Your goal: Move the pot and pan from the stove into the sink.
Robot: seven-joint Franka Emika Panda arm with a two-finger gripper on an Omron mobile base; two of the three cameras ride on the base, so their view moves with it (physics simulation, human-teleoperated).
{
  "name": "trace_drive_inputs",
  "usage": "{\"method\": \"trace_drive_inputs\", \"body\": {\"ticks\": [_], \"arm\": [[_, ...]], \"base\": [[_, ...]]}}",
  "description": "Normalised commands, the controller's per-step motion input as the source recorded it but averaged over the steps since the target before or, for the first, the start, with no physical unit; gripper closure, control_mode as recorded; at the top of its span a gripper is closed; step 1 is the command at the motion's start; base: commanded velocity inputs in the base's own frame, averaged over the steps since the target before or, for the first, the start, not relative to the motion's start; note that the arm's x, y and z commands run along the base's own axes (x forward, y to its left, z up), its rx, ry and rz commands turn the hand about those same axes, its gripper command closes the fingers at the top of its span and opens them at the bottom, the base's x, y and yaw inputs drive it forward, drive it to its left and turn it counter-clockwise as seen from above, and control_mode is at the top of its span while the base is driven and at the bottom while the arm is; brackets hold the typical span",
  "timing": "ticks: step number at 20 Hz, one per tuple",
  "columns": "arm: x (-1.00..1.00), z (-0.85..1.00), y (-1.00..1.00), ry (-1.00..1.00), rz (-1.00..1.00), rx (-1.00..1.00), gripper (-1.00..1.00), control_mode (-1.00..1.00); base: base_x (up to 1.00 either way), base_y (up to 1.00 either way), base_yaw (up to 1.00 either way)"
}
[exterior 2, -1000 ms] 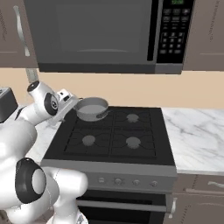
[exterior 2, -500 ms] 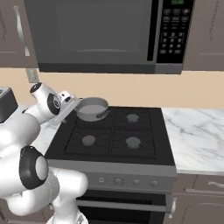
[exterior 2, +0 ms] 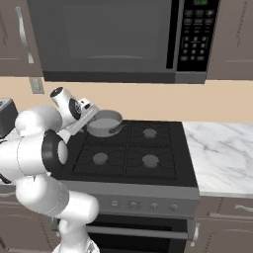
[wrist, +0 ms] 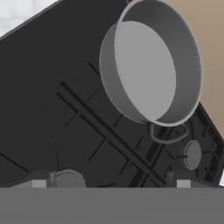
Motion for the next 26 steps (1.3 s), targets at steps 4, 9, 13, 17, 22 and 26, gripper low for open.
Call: {"method": "trace_drive_inputs", "body": {"ticks": [4, 9, 13, 17, 22, 26], "arm": [[0.48, -0.17, 0.00, 0.07, 0.01, 0.00, -1.00, -1.00], [0.03, -0.01, 0.00, 0.00, 0.00, 0.00, -1.00, -1.00], [0.17, -0.21, 0.00, 0.01, 0.00, 0.00, -1.00, -1.00], [0.32, -0.28, 0.00, 0.03, 0.00, 0.00, -1.00, -1.00], [0.35, -0.24, 0.00, 0.03, 0.00, 0.00, -1.00, -1.00], [0.28, -0.29, 0.00, 0.02, 0.00, 0.00, -1.00, -1.00]], "base": [[0.00, 0.00, 0.00], [0.00, 0.00, 0.00], [0.00, 0.00, 0.00], [0.00, 0.00, 0.00], [0.00, 0.00, 0.00], [0.00, 0.00, 0.00]]}}
